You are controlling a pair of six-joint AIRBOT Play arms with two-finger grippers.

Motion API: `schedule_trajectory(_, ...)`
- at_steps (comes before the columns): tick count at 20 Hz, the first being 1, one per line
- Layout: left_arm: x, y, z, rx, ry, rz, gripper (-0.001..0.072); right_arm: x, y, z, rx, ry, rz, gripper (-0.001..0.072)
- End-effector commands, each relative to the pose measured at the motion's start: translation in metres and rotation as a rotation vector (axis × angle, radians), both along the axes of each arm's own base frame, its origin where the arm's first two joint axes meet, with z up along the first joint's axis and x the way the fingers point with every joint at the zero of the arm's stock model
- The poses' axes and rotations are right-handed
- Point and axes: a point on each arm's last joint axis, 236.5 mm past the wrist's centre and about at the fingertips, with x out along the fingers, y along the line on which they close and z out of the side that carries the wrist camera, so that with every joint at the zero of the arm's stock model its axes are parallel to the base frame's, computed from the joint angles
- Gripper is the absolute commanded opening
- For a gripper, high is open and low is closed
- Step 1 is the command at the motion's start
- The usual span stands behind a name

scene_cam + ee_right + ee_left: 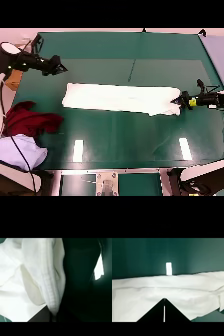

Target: Fold the shirts.

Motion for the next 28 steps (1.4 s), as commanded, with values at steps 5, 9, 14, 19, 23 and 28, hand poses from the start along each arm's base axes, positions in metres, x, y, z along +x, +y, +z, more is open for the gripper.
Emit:
schedule_trajectory(5, -0.024, -0.195, -0.037, 0.015, -0.088, -0.24, 0.0026, 0.025, 0.004, 0.126, 0.017, -0.14, 0.11, 0.0021)
schedule_trajectory(9, -0.052, -0.315, -0.081, -0.037, -0.138, -0.27, 0.0025, 0.016, 0.036, 0.213, -0.05, -0.252, 0.213, 0.0021)
schedule_trajectory(14, -0.078, -0.391, -0.112, -0.137, -0.099, -0.262, 0.0026, 0.008, 0.093, 0.271, -0.106, -0.383, 0.33, 0.0022)
schedule_trajectory(19, -0.086, -0.408, -0.128, -0.177, -0.04, -0.282, 0.0026, 0.002, 0.143, 0.283, -0.068, -0.414, 0.428, 0.0022)
schedule_trajectory(23, -0.091, -0.408, -0.12, -0.175, -0.037, -0.334, 0.0025, 0.008, 0.153, 0.289, -0.045, -0.431, 0.406, 0.0022)
schedule_trajectory(28, -0.075, -0.325, -0.053, -0.061, -0.063, -0.572, 0.0025, 0.008, 0.157, 0.29, -0.033, -0.423, 0.402, 0.0022)
